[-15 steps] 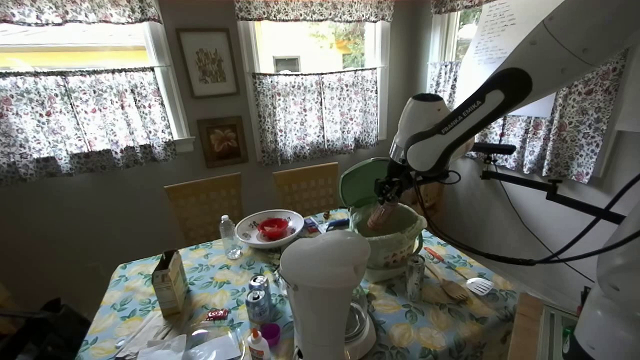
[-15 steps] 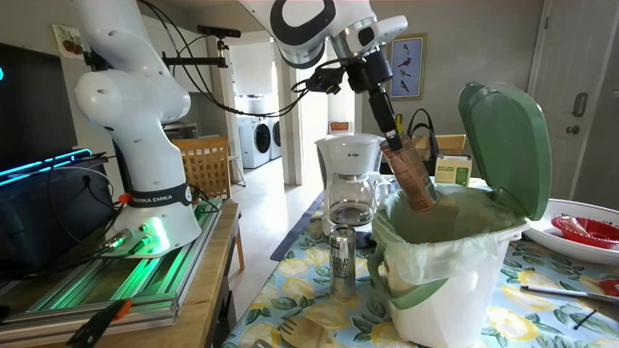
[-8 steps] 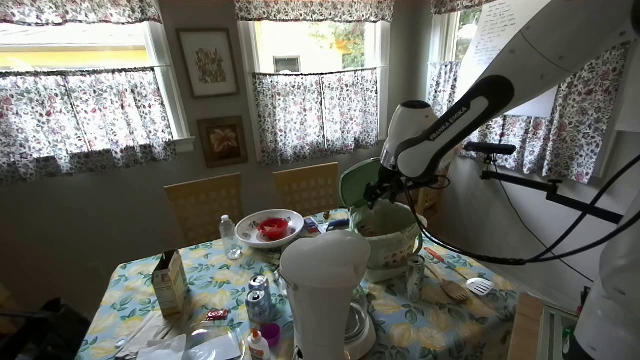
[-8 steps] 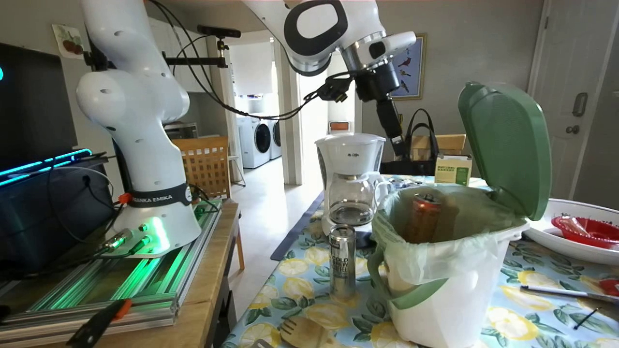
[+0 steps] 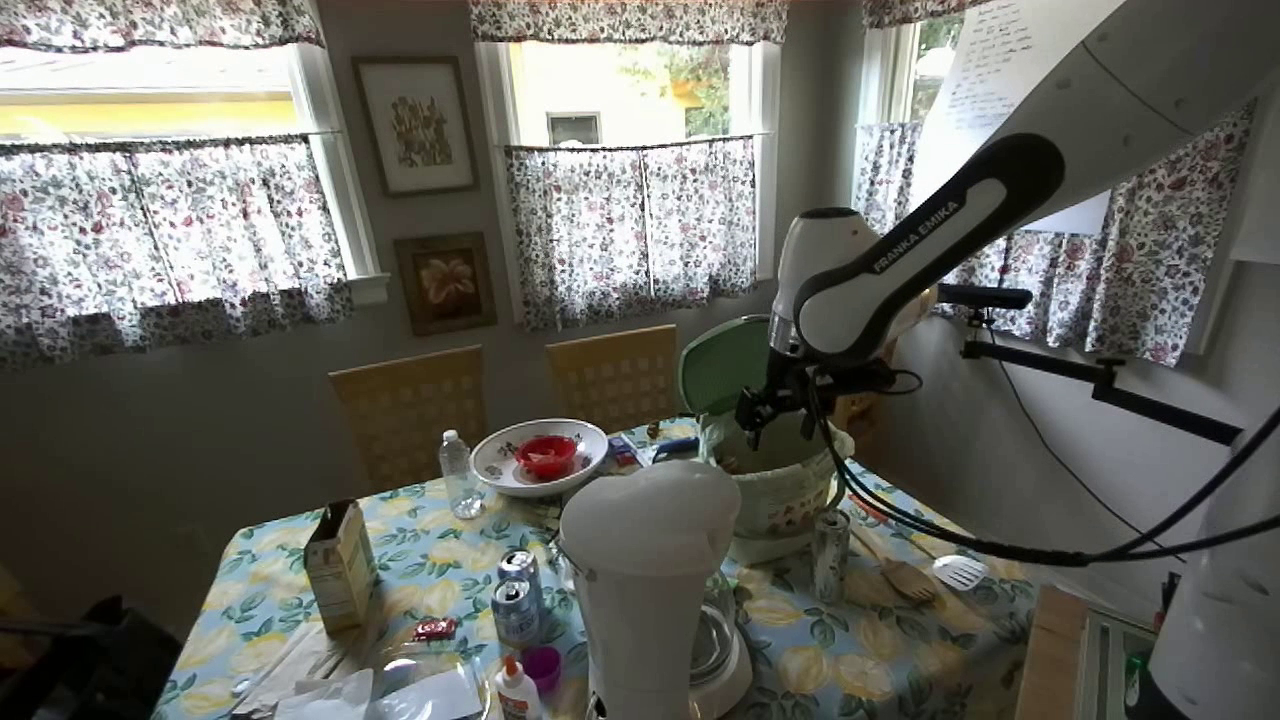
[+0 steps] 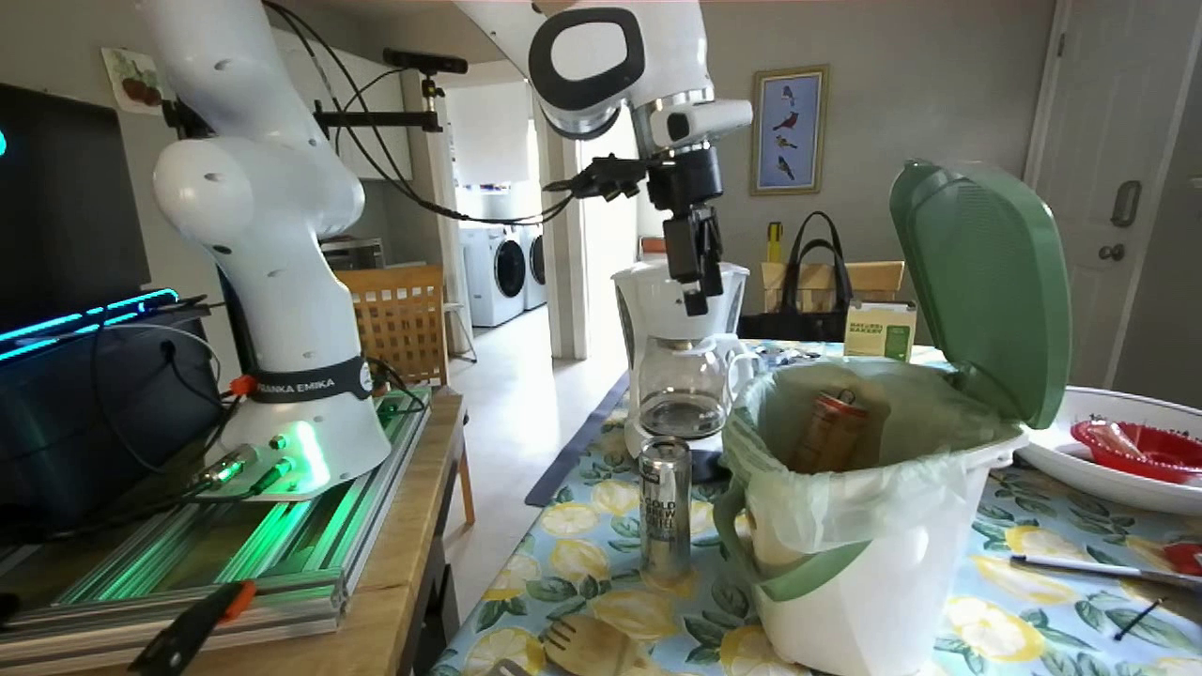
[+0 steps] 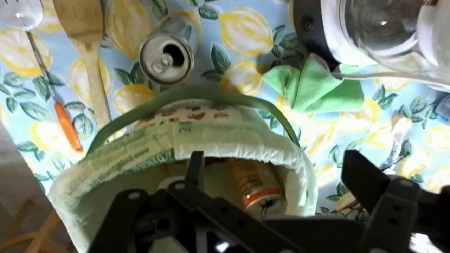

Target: Pick up the two cans from the table and put them in the bin

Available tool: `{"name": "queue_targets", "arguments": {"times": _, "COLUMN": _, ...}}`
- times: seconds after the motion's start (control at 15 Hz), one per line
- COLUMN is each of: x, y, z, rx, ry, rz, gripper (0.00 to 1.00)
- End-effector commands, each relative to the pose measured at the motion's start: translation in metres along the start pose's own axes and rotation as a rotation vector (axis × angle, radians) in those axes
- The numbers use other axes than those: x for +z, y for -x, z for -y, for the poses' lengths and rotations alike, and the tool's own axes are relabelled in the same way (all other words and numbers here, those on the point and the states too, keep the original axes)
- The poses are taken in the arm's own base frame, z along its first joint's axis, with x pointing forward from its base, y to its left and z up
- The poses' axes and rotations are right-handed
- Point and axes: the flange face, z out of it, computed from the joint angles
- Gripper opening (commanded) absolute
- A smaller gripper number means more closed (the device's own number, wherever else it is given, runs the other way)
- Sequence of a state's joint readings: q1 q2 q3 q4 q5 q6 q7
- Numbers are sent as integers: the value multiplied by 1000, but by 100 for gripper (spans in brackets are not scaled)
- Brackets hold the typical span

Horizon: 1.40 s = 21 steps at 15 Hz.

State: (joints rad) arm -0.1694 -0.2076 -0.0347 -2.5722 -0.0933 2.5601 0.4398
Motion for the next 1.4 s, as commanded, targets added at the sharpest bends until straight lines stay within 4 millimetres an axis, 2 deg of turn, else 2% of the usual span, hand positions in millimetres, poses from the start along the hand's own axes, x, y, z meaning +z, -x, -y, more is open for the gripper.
{"name": "queue_targets", "arguments": {"times": 0.0, "x": 2, "y": 30, "z": -16, "rx": 63, "ry": 22, "rz": 50, "gripper": 100}}
{"name": "queue_targets", "arguments": {"times": 0.33, "x": 28, "y": 48, "z": -40, "rx": 60, "ry": 63, "rz": 80, "gripper": 100}}
{"name": "queue_targets", "arguments": {"times": 0.6, "x": 44, "y": 54, "z": -51, "rx": 31, "ry": 72, "rz": 73, "gripper": 100}}
{"name": "queue_targets", "arguments": {"times": 0.73, "x": 51, "y": 47, "z": -53, "rx": 13, "ry": 77, "rz": 57, "gripper": 100}}
{"name": "queue_targets", "arguments": {"times": 1.33, "x": 86, "y": 44, "z": -77, "rx": -12, "ry": 94, "rz": 35, "gripper": 100}}
